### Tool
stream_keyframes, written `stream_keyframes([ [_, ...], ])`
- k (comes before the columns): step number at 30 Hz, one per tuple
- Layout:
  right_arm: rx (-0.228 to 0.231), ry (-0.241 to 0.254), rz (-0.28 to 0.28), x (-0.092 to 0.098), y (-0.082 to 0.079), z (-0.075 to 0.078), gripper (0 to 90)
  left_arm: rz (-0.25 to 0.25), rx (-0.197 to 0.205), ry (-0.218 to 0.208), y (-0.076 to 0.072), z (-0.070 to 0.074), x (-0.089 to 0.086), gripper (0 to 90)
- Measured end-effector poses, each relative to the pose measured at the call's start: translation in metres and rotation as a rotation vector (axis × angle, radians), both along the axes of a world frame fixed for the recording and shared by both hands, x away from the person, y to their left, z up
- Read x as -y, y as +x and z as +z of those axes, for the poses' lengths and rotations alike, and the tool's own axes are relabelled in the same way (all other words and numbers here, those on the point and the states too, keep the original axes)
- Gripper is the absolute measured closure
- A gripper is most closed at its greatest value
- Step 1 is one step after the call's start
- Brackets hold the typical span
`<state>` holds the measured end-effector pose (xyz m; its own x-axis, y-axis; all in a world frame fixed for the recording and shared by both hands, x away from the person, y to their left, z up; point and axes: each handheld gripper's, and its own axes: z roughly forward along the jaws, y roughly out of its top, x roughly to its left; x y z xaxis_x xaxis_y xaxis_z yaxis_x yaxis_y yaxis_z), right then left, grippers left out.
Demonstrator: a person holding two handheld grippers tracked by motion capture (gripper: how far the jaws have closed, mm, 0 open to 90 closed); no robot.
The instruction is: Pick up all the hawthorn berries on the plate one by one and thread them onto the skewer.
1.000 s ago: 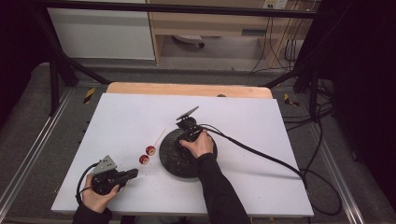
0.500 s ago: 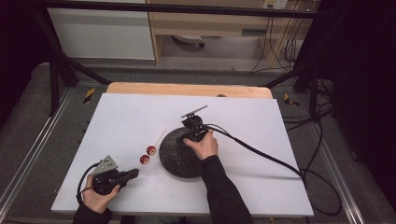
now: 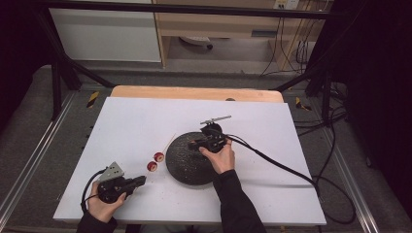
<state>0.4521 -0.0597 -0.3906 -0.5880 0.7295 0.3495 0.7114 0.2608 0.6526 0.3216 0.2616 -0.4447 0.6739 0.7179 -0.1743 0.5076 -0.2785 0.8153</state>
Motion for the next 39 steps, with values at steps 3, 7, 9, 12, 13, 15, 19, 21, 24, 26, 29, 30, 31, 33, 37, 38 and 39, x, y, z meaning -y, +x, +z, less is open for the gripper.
stream_keyframes([
  [3, 0.014, 0.036, -0.014, 0.006, -0.005, -0.001, 63.1, -0.003, 0.002, 0.003, 0.000, 0.000, 0.002, 88.4],
  [7, 0.044, 0.097, -0.038, 0.013, -0.012, -0.002, 63.1, -0.005, 0.004, 0.004, -0.001, 0.000, 0.003, 88.4],
  [9, 0.056, 0.129, -0.051, 0.016, -0.016, -0.004, 63.1, -0.005, 0.004, 0.005, -0.001, 0.000, 0.004, 88.4],
  [12, 0.082, 0.173, -0.072, 0.020, -0.021, -0.007, 63.1, -0.007, 0.006, 0.009, -0.001, 0.000, 0.005, 88.4],
  [13, 0.087, 0.190, -0.078, 0.022, -0.023, -0.008, 63.1, -0.007, 0.006, 0.009, -0.001, 0.000, 0.006, 88.4],
  [15, 0.098, 0.214, -0.094, 0.024, -0.026, -0.012, 63.1, -0.007, 0.006, 0.007, -0.001, 0.000, 0.007, 88.4],
  [19, 0.114, 0.271, -0.117, 0.029, -0.031, -0.018, 63.1, -0.011, 0.010, 0.011, -0.001, 0.001, 0.010, 88.4],
  [21, 0.126, 0.290, -0.128, 0.030, -0.034, -0.020, 63.1, -0.013, 0.012, 0.011, -0.002, 0.001, 0.011, 88.4],
  [24, 0.140, 0.339, -0.150, 0.032, -0.038, -0.024, 63.2, -0.015, 0.017, 0.012, -0.003, 0.001, 0.013, 88.4],
  [26, 0.145, 0.358, -0.158, 0.033, -0.040, -0.026, 63.2, -0.014, 0.019, 0.012, -0.003, 0.001, 0.013, 88.4],
  [29, 0.168, 0.391, -0.173, 0.034, -0.042, -0.029, 63.2, -0.015, 0.021, 0.013, -0.003, 0.001, 0.015, 88.4],
  [30, 0.171, 0.401, -0.180, 0.034, -0.042, -0.030, 63.2, -0.015, 0.022, 0.015, -0.003, 0.001, 0.016, 88.4],
  [31, 0.175, 0.405, -0.183, 0.035, -0.043, -0.030, 63.2, -0.015, 0.021, 0.014, -0.003, 0.001, 0.016, 88.4],
  [33, 0.185, 0.423, -0.199, 0.035, -0.044, -0.031, 63.2, -0.013, 0.023, 0.013, -0.003, 0.002, 0.018, 88.4],
  [37, 0.205, 0.454, -0.218, 0.036, -0.044, -0.032, 63.2, -0.012, 0.026, 0.013, -0.003, 0.003, 0.023, 88.4],
  [38, 0.209, 0.464, -0.227, 0.036, -0.045, -0.032, 63.2, -0.013, 0.025, 0.014, -0.003, 0.003, 0.024, 88.4],
  [39, 0.214, 0.470, -0.229, 0.036, -0.045, -0.031, 63.2, -0.012, 0.025, 0.010, -0.003, 0.004, 0.025, 88.4],
])
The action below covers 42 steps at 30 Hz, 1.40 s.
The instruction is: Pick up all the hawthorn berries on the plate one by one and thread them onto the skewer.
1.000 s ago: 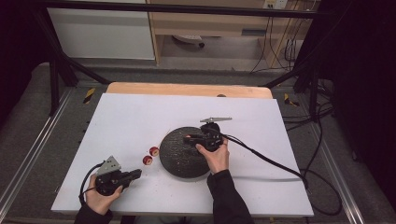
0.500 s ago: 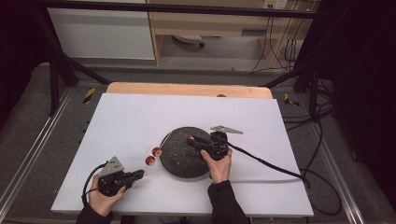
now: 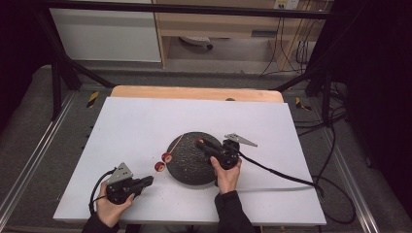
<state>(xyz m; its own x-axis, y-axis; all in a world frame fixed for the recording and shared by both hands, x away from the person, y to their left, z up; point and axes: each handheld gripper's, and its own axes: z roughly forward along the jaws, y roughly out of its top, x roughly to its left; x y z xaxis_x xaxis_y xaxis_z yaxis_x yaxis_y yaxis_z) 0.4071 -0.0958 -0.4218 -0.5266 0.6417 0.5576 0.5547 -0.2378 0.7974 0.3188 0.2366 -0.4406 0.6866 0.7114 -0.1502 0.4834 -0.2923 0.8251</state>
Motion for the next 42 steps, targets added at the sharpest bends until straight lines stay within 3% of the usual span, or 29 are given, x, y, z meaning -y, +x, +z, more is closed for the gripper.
stream_keyframes([
  [19, 0.087, 0.138, -0.070, 0.010, 0.004, 0.022, 63.3, -0.007, 0.036, -0.009, 0.000, 0.010, 0.026, 88.4],
  [28, 0.109, 0.180, -0.098, 0.012, 0.013, 0.025, 63.3, -0.003, 0.033, -0.013, 0.001, 0.012, 0.036, 88.4],
  [42, 0.131, 0.201, -0.138, 0.014, 0.022, 0.027, 63.3, -0.011, 0.042, -0.009, 0.005, 0.016, 0.053, 88.4],
])
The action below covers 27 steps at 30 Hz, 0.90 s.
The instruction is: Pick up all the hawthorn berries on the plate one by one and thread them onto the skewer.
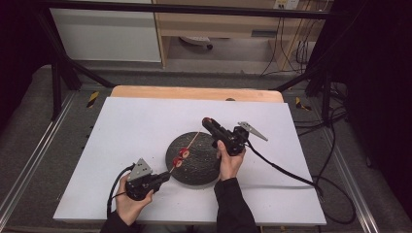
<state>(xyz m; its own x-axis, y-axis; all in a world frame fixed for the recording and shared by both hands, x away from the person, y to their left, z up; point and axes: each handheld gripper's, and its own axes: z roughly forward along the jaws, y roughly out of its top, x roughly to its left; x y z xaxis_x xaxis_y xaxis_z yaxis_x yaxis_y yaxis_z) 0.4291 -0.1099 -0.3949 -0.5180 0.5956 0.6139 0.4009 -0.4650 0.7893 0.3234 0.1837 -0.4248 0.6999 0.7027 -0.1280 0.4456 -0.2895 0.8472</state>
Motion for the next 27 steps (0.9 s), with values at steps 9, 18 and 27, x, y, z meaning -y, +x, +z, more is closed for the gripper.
stream_keyframes([
  [9, 0.013, 0.022, -0.019, 0.000, 0.000, 0.000, 63.3, 0.001, 0.004, -0.007, 0.004, 0.000, 0.008, 88.4],
  [18, 0.012, 0.023, -0.023, -0.001, 0.000, 0.000, 63.3, 0.003, 0.007, -0.014, 0.004, 0.000, 0.009, 88.5],
  [27, 0.007, 0.023, -0.016, -0.002, 0.000, -0.002, 63.2, 0.002, 0.009, -0.014, 0.004, 0.000, 0.011, 88.5],
])
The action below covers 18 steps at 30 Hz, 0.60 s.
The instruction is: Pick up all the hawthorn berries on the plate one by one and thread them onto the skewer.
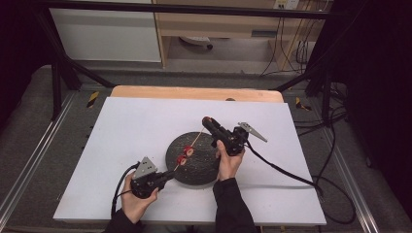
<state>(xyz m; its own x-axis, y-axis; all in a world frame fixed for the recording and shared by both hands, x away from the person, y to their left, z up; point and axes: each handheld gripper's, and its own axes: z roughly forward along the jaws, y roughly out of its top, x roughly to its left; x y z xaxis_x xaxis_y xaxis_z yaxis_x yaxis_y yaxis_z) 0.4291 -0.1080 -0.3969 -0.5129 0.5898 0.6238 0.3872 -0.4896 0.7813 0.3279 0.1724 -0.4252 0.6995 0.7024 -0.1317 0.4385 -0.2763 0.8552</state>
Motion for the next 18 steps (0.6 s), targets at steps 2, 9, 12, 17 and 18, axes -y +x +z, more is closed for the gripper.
stream_keyframes([
  [2, 0.002, 0.005, 0.001, -0.001, -0.001, 0.000, 63.3, 0.004, 0.002, -0.003, 0.000, 0.000, 0.001, 88.4],
  [9, 0.002, 0.009, 0.001, -0.002, -0.001, -0.002, 63.3, 0.026, 0.005, -0.016, 0.000, 0.002, 0.005, 88.4],
  [12, -0.002, 0.018, 0.003, -0.003, -0.001, -0.003, 63.3, 0.035, 0.006, -0.016, 0.001, 0.003, 0.009, 88.5],
  [17, -0.003, 0.024, 0.007, -0.004, -0.002, -0.005, 63.3, 0.049, 0.005, -0.022, 0.003, 0.005, 0.015, 88.5],
  [18, -0.004, 0.024, 0.006, -0.004, -0.002, -0.005, 63.4, 0.049, 0.004, -0.023, 0.003, 0.006, 0.016, 88.5],
])
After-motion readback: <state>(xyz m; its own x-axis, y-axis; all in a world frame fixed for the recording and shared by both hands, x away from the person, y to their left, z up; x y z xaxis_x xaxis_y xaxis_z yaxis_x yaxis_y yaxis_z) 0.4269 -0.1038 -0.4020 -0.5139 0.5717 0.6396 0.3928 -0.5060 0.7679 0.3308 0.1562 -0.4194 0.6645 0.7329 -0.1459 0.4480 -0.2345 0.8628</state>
